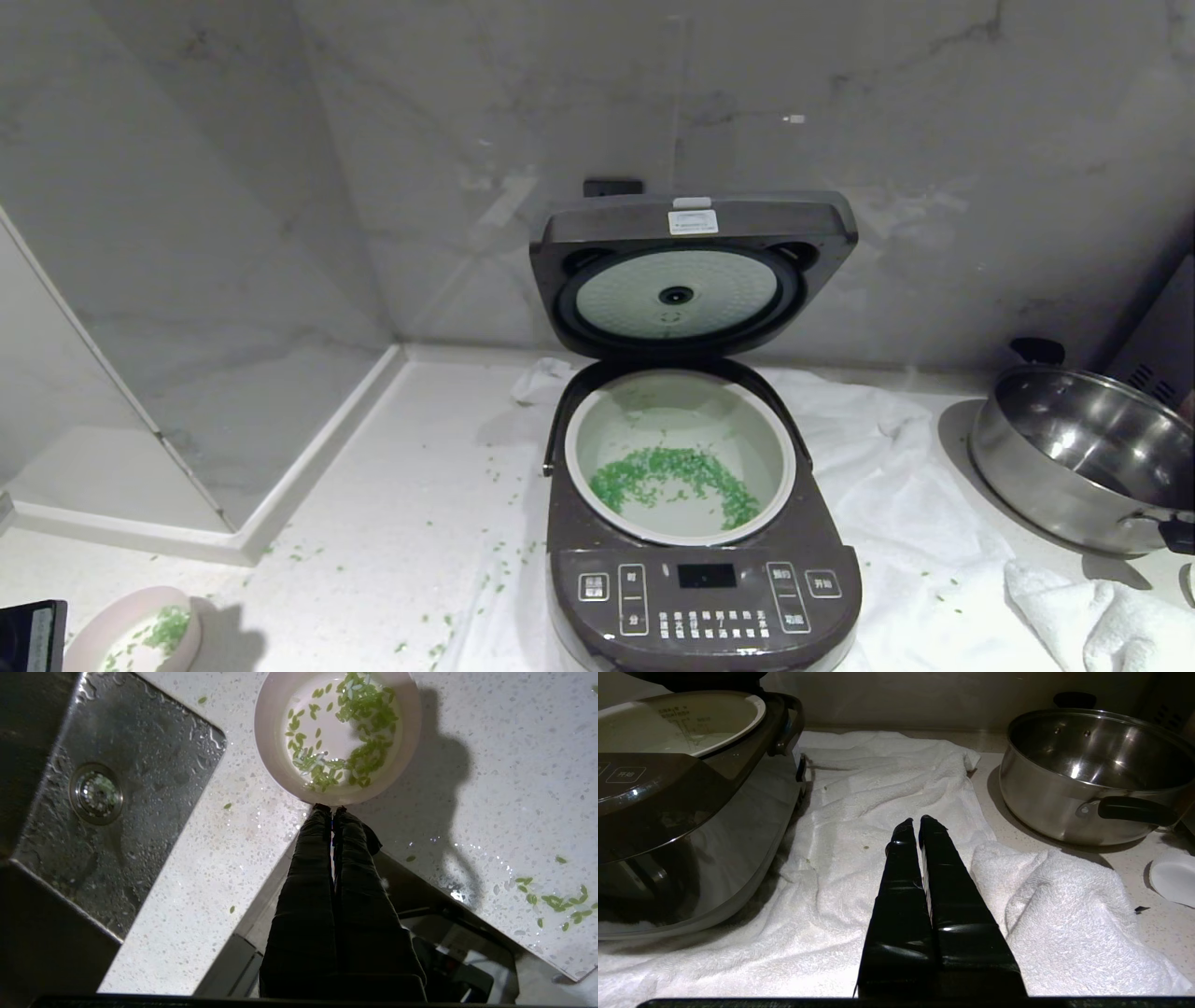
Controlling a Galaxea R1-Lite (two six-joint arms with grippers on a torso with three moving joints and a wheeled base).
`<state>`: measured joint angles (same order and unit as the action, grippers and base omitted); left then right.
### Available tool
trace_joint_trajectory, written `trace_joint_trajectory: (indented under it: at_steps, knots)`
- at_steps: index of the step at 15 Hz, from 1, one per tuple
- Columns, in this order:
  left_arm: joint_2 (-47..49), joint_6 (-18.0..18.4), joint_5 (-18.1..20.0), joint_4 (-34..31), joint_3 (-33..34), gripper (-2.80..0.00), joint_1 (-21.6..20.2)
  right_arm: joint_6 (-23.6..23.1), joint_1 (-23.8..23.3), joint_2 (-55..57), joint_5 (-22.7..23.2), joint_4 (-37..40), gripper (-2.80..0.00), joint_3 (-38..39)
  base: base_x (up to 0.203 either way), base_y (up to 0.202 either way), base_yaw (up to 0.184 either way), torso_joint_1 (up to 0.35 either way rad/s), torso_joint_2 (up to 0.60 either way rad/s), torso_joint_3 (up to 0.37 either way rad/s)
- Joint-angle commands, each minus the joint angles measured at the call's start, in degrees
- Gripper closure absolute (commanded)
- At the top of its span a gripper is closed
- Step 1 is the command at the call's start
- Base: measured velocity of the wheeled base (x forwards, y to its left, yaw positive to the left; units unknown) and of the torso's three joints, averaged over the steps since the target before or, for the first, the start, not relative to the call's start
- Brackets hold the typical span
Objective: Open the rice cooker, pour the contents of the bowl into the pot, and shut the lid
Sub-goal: Pour the water from the bowl into the rice cooker
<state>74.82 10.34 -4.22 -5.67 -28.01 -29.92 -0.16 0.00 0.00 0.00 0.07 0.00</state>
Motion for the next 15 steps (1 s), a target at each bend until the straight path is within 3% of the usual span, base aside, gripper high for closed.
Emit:
trace_joint_trajectory:
  at_steps: [1, 2, 7, 15]
  knots:
    - [2.7, 0.2, 1.1, -0.2, -0.1, -0.07, -3.0, 0.0, 0.0, 0.0, 0.0, 0.0, 0.00, 0.1, 0.000, 0.000, 0.000, 0.000, 0.00, 0.000]
    - [3.2, 0.4, 1.2, -0.3, 0.1, -2.80, -4.0, 0.0, 0.0, 0.0, 0.0, 0.0, 0.00, 0.1, 0.000, 0.000, 0.000, 0.000, 0.00, 0.000]
    - [12.5, 1.8, 1.3, 0.8, -0.1, -2.80, -7.3, 0.0, 0.0, 0.0, 0.0, 0.0, 0.00, 0.1, 0.000, 0.000, 0.000, 0.000, 0.00, 0.000]
    - [29.3, -0.2, 0.9, 17.9, -1.6, -2.80, -7.9, 0.0, 0.0, 0.0, 0.0, 0.0, 0.00, 0.1, 0.000, 0.000, 0.000, 0.000, 0.00, 0.000]
